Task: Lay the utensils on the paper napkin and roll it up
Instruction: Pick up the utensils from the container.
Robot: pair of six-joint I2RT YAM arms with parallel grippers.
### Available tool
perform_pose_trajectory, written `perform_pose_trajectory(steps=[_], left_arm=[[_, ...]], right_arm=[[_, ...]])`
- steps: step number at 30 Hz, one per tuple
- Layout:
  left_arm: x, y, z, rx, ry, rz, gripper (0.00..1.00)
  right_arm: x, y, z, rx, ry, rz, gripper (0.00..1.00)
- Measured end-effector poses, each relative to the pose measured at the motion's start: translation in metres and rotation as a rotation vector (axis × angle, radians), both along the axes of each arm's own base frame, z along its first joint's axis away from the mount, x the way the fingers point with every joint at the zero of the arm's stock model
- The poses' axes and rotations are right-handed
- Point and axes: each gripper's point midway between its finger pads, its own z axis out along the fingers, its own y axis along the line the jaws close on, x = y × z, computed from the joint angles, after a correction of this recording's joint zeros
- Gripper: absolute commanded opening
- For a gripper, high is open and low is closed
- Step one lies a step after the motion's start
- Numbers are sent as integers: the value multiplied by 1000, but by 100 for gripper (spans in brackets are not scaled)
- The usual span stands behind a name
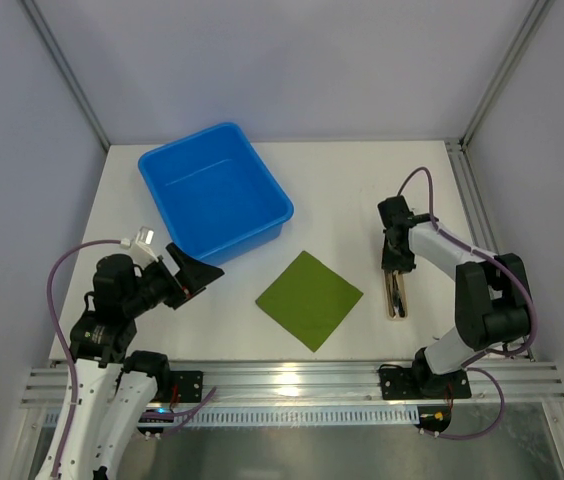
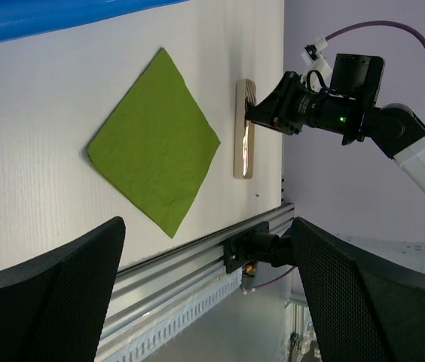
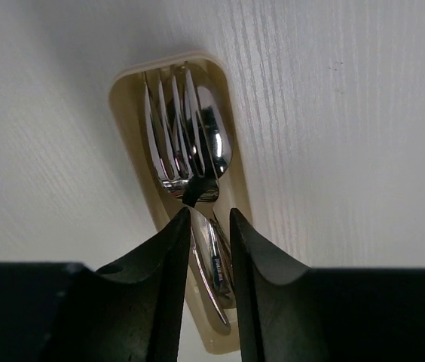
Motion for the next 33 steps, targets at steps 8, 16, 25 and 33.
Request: perform_pose_trajectory(steps=[8,16,25,33], left_arm=[[0,0,0,-2,-3,-2,92],[1,0,-2,-1,2,-2,92],[1,-1,-2,-2,-1,-2,92],[1,0,-4,-1,4,-1,92]], right_arm=[[2,2,-6,5,10,8,26],[3,1,-5,1,3,11,18],[4,-2,-4,-32,-2,17,9],[4,-4,-3,-61,-7,24,5]])
